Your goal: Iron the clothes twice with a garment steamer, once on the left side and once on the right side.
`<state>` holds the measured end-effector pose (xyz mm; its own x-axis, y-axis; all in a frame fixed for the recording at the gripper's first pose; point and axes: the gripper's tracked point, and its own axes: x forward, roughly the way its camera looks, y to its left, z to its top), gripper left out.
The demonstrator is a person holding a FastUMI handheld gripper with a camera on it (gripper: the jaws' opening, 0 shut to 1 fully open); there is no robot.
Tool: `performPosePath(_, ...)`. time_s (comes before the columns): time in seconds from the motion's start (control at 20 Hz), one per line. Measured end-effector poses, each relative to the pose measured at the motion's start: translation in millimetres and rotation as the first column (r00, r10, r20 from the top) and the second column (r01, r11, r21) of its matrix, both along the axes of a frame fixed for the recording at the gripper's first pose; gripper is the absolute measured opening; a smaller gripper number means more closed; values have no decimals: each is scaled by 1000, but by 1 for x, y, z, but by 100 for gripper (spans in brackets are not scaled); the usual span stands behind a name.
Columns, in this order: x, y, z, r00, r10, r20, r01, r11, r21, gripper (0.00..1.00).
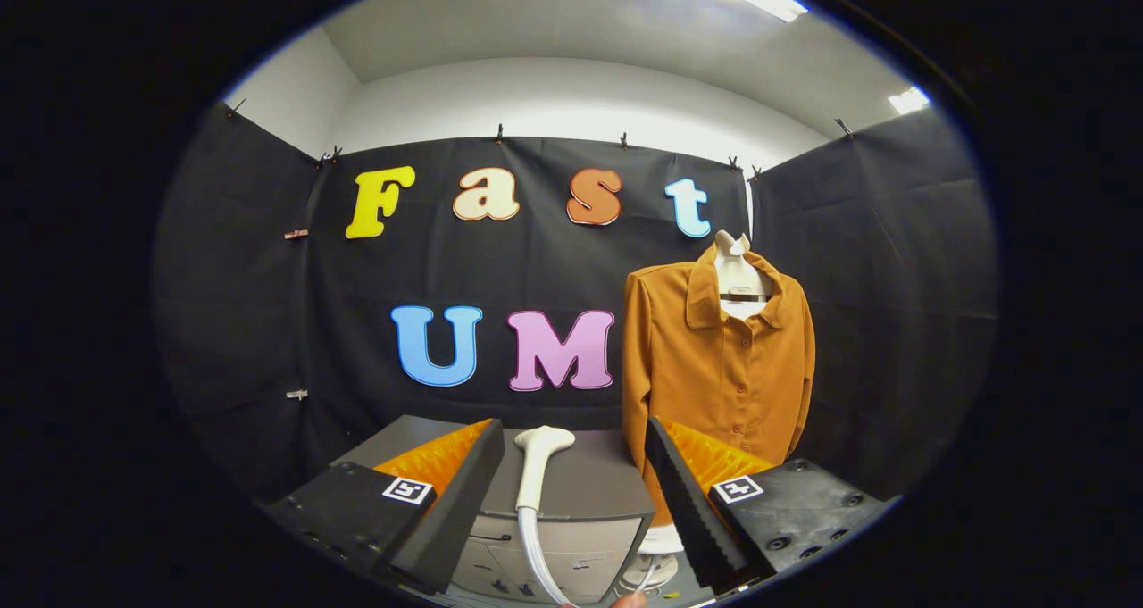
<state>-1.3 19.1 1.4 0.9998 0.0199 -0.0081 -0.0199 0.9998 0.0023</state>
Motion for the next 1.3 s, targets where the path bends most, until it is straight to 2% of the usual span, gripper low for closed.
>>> performPosePath(0.55, 4, 8, -8, 1000, 12, -17, -12, 1000, 3, 98)
performPosePath(0.85, 41, 33, -56, 982, 61, -181, -61, 998, 4, 98)
performPosePath(1.05, 81, 49, -100, 945, 64, -320, -76, 997, -23, 98)
performPosePath(1.2, 106, 61, -137, 895, 71, -440, -89, 996, -21, 98)
performPosePath(1.3, 116, 65, -168, 850, 63, -523, -82, 996, -15, 98)
